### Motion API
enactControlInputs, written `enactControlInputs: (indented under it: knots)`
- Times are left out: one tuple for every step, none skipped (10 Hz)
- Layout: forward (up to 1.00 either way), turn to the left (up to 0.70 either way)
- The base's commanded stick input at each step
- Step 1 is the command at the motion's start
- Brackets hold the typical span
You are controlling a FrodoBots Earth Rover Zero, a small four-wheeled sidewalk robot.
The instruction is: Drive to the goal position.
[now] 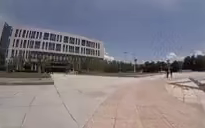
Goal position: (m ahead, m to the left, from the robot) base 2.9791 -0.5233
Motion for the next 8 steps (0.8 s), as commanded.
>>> enactControlInputs:
  knots:
    - [0.5,0.01]
    - [0.5,0.01]
    - [0.5,0.01]
    - [0.5,0.01]
    - [0.5,0.01]
    - [0.5,0.01]
    - [0.5,0.01]
    - [0.5,0.01]
